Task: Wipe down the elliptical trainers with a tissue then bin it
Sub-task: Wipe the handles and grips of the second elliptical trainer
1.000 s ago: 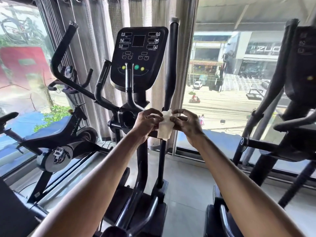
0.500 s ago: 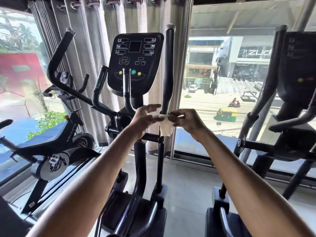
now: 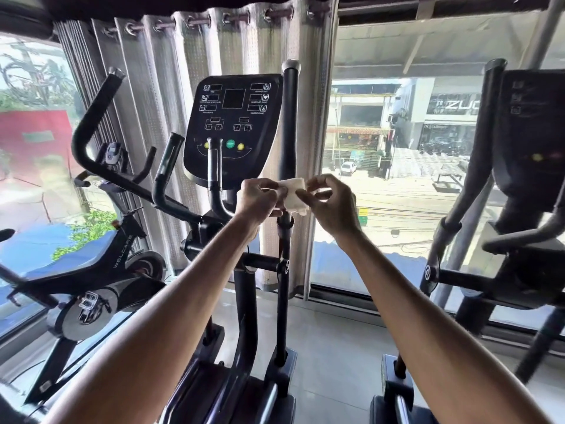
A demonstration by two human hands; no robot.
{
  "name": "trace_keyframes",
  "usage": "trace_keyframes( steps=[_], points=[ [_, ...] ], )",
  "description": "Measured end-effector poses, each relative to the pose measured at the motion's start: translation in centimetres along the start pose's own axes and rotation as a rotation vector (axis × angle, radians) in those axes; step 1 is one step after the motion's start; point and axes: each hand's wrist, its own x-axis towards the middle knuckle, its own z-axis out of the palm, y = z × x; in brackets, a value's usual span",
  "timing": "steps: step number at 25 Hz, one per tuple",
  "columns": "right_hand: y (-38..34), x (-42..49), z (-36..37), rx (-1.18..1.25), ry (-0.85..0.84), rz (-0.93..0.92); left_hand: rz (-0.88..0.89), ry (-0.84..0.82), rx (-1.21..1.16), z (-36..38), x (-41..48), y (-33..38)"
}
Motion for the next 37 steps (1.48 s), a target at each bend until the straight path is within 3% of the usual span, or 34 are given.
trace_keyframes(
  steps=[3, 6, 11, 16, 21, 24, 31, 37],
  points=[
    [0.3, 2.2, 0.3, 0.008, -0.106, -0.108, 0.033, 0.016, -0.017, 1.3, 2.0, 1.6],
    [0.2, 5.8, 0.4, 0.038, -0.02, -0.169, 0.104, 0.041, 0.004, 2.2, 3.6, 3.5],
    [1.1, 11.6, 1.9, 0.094, 0.093, -0.179, 0.206, 0.303, -0.005, 2.7, 7.4, 4.3],
    [0.8, 18.4, 3.1, -0.047, 0.281, -0.491, 0.139, 0.307, 0.044, 4.1, 10.2, 5.6],
    [1.2, 22.8, 4.1, -0.227, 0.103, -0.696, 0.133, 0.311, 0.077, 5.9, 12.6, 6.3],
    [1.1, 24.9, 4.1, -0.272, 0.089, -0.795, 0.191, 0.316, 0.007, 6.4, 13.6, 5.0],
    [0.0, 30.2, 3.4, -0.42, 0.047, -0.852, 0.302, 0.328, -0.144, 6.7, 14.3, 3.2],
    [-1.4, 30.6, 2.6, -0.467, -0.029, -0.89, 0.351, 0.323, -0.071, 6.5, 14.2, 2.6]
  ],
)
